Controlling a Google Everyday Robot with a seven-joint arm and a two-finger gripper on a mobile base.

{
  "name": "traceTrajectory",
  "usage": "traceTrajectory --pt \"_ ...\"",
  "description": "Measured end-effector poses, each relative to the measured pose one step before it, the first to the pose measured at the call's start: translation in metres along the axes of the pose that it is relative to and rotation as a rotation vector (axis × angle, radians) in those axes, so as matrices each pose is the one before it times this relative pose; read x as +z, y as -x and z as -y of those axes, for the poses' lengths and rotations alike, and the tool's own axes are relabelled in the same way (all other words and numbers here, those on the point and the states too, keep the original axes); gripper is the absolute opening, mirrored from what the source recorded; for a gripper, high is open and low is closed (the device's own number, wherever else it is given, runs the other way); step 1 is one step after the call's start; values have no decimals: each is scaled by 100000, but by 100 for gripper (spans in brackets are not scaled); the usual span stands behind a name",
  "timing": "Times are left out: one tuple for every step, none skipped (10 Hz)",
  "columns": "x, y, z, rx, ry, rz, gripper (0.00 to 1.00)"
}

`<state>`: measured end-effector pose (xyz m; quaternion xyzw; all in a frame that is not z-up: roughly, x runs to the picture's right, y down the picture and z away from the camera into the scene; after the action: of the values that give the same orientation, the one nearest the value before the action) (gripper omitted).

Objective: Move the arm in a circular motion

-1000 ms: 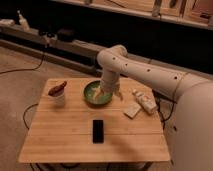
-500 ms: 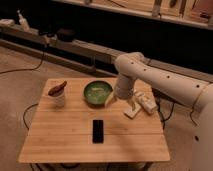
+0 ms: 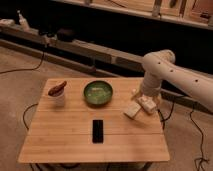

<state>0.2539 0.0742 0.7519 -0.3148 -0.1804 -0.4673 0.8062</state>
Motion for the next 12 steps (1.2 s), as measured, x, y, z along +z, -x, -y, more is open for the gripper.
traceTrajectory --pt "-23 -2396 -1163 5327 -439 -3250 80" --pt "10 -2849 -399 4231 -710 -3243 80" --pt "64 -2102 747 1272 -1341 -2041 80" --pt "20 -1505 915 -329 -808 -1769 80" --pt "136 -1168 2081 -2708 -487 -1384 80" --pt "4 -761 3259 -4477 -961 -1297 80" --pt "25 -382 3469 -4909 -944 -1085 80" --pt "-113 -294 3409 -4726 -1189 -1052 80" --pt "-2 150 2837 -4113 -946 -392 80" --pt "182 861 3579 -5609 -947 428 80" --pt "273 1115 3295 -5619 -1188 416 80" --pt "229 1649 3120 -6215 -1327 957 80"
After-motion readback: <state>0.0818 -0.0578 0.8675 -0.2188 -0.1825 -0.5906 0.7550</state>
